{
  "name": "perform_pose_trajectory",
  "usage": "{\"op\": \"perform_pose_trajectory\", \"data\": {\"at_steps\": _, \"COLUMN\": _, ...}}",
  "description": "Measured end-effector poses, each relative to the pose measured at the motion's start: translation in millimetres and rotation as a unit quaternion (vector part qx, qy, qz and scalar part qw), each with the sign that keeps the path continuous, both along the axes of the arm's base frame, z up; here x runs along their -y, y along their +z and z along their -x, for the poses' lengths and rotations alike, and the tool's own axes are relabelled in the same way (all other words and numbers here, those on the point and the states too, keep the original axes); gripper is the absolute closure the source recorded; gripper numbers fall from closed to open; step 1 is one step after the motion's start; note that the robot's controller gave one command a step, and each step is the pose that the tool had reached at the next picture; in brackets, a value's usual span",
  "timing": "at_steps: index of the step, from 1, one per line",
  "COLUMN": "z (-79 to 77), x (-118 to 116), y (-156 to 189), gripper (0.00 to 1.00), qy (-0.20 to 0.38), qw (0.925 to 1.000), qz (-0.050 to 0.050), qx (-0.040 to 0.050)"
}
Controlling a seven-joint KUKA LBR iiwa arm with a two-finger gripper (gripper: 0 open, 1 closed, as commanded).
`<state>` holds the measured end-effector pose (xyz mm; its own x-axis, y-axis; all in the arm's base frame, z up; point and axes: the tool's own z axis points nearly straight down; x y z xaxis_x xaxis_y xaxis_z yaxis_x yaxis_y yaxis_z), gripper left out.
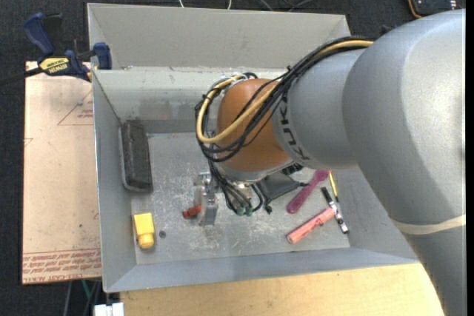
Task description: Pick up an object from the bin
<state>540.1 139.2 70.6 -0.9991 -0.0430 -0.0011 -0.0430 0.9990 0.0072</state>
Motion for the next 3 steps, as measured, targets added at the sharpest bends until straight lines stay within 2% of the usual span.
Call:
{"op": "perform_pose_trajectory", "data": {"at_steps": 1, "z": 0.0, "x": 0, "y": 0, "gripper": 1.00, "qy": 0.000, "qw": 1.0000, "qz": 0.000, "qx": 0.0000}}
{"op": "perform_pose_trajectory", "data": {"at_steps": 3, "z": -0.1, "x": 0, "y": 29, "gripper": 1.00, "qy": 0.000, "qw": 1.0000, "qz": 0.000, "qx": 0.0003}}
